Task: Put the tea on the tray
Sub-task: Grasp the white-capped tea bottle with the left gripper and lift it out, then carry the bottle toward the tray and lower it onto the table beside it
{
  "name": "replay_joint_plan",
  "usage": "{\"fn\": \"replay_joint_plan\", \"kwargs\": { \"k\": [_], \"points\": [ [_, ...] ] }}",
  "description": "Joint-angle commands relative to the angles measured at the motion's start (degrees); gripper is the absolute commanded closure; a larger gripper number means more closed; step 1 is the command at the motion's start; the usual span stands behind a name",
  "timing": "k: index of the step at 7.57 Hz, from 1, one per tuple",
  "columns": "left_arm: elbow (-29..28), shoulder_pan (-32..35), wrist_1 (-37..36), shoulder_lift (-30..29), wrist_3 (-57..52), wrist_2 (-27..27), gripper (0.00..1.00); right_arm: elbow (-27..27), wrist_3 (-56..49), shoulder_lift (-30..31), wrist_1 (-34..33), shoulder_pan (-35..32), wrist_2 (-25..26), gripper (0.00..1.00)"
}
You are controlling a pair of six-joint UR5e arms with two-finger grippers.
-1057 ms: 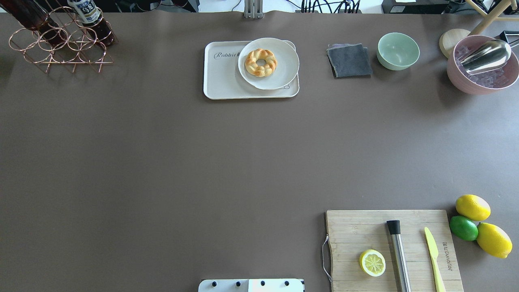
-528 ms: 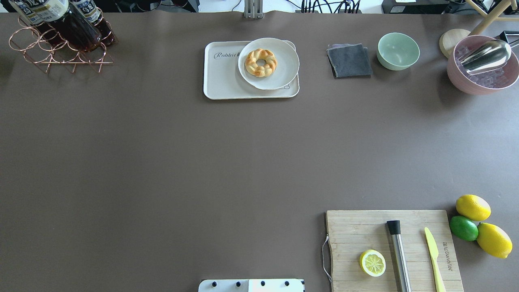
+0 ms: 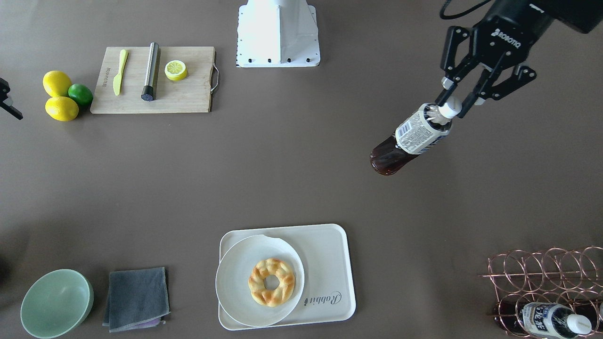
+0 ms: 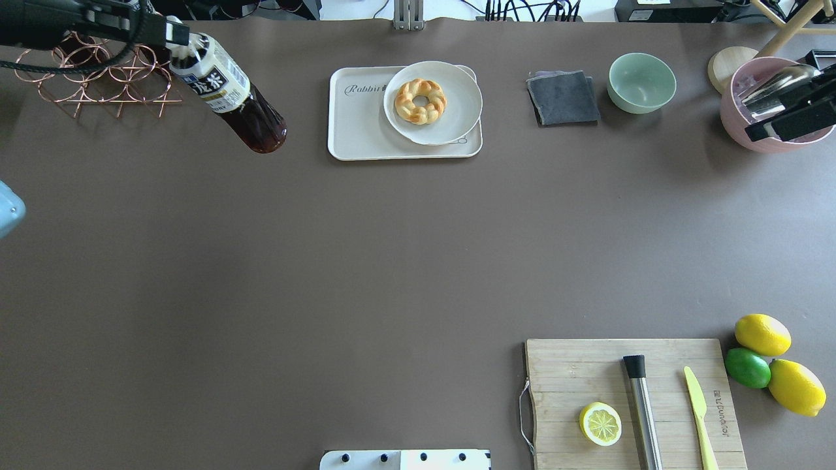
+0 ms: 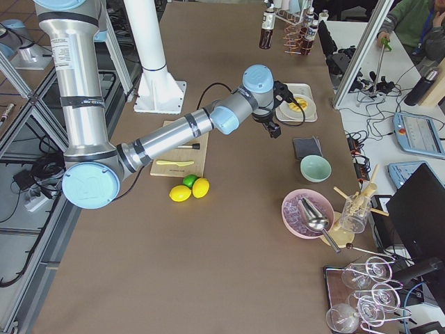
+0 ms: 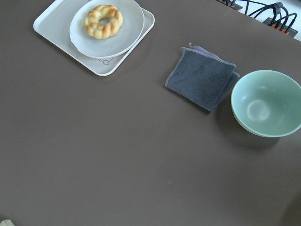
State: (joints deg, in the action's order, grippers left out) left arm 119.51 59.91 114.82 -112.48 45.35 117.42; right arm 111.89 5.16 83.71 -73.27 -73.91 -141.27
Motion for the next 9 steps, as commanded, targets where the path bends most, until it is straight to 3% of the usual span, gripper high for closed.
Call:
{"fn": "replay_joint_plan", "kwargs": {
  "k": [1,2,3,5,9],
  "points": [
    [0.90,-16.79,-5.26,-4.03,1.58,-18.48,1.00,0.44,8.27,-4.60,0.23,6.65,3.79,0.01],
    [1.16,-22.15,-14.88,-10.24,2.45,-23.94,1.00,1.48,9.59,-4.61,0.23,9.37,7.38,0.01],
    [1.17,-27.95,-18.19,-12.83,3.42,-29.56,1.00,1.84,12.48,-6.78,0.23,11.13,9.41,0.01],
    [0.20,-37.81,-18.40,-12.94,3.69,-39.25,1.00,1.84,15.75,-10.04,0.15,15.87,14.23,0.01],
    [-5.77,-38.82,-18.67,-14.35,3.17,-39.46,1.00,1.84,17.08,-11.20,0.06,17.39,15.76,0.01]
  ]
}}
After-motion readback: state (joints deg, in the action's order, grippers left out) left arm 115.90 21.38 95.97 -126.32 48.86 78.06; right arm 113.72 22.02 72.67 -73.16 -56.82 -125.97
